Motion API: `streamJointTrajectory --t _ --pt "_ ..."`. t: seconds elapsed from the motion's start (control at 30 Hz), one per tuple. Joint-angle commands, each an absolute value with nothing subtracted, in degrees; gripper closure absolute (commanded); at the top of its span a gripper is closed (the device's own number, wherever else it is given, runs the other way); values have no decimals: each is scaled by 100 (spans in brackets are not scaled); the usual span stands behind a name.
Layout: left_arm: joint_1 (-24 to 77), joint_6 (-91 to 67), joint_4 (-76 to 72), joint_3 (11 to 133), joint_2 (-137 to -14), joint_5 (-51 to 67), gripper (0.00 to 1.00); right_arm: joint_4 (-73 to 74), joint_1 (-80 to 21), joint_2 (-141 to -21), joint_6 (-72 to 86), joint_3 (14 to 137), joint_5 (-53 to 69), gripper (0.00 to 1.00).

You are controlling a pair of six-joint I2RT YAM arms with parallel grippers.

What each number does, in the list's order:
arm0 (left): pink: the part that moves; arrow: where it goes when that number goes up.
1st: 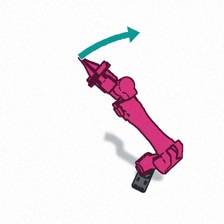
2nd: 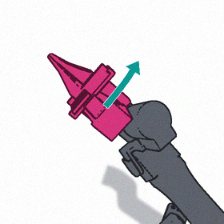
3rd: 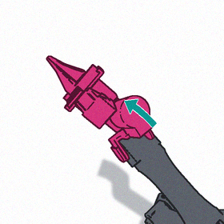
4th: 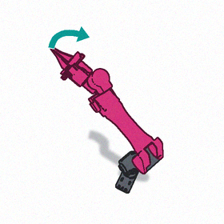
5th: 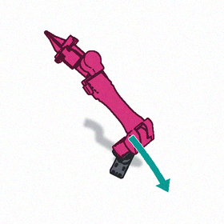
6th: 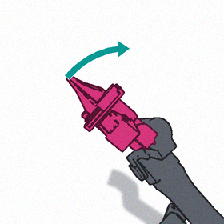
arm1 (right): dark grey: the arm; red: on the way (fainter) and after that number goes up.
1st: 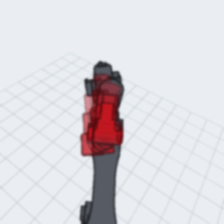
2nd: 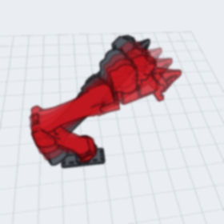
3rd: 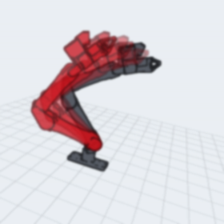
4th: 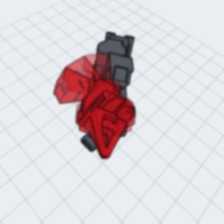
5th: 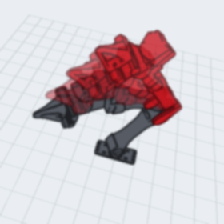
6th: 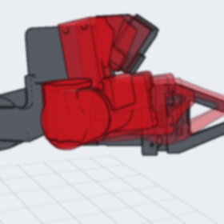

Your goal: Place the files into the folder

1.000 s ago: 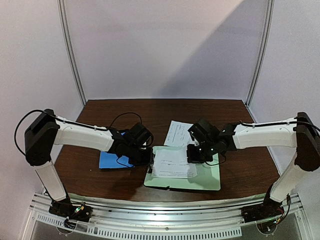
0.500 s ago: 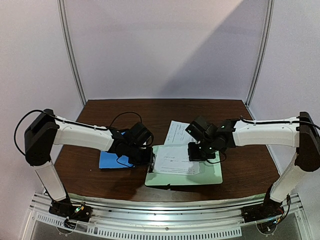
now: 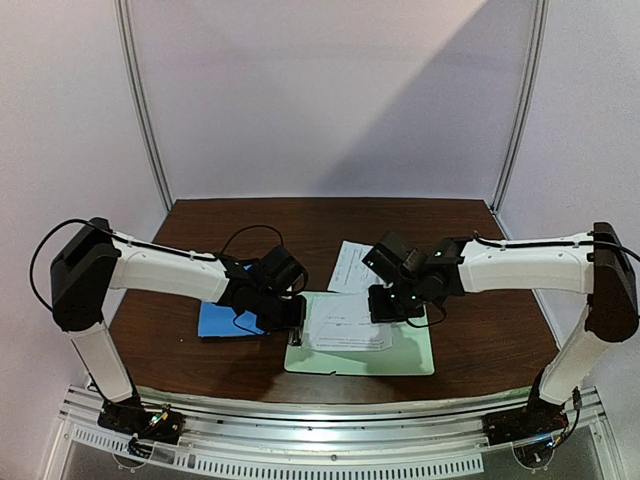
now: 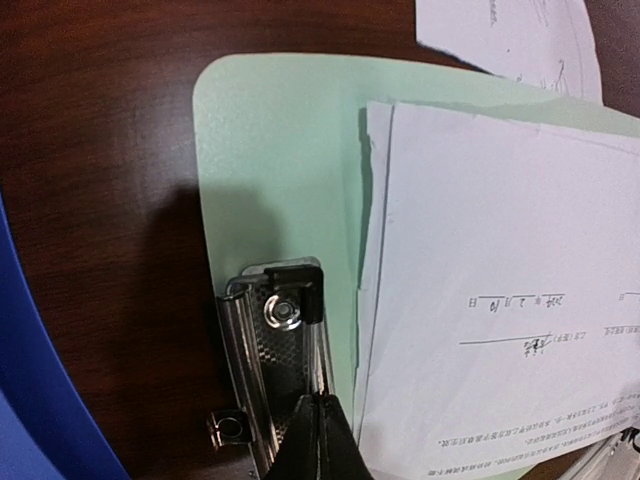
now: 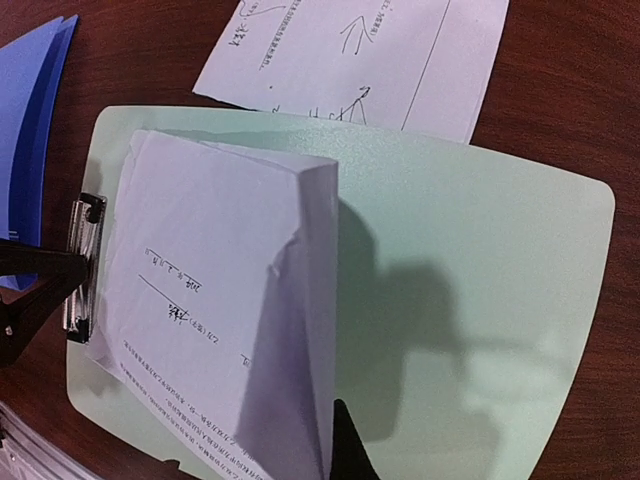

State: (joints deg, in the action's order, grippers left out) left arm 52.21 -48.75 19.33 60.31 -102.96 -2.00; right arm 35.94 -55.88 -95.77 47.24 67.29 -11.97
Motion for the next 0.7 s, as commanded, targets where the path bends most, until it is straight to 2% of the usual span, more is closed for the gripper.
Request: streamJointTrajectory --t 0.0,0.17,0.27,0.33,0.5,0.67 --pt "5263 -4890 2301 5985 -10454 -363 100 3644 -5631 -9565 4693 6729 -1538 100" --pt "5290 -4808 2325 5985 -10437 -468 100 3235 -5630 -9298 4538 6259 -1463 100" --pt "5315 -4733 2296 6010 -10429 -485 100 2961 -5579 -9188 4242 6041 -1160 93" --pt "5332 -4691 2330 6048 -10430 -512 96 2869 -5509 -9146 4208 5912 -930 89" --pt "5407 -4603 2428 6129 -10343 -708 73 2528 -5299 -8796 4252 5336 -410 84" --pt "5530 -4430 2456 6291 -10238 -916 52 1845 -5054 -8359 4420 4774 246 93"
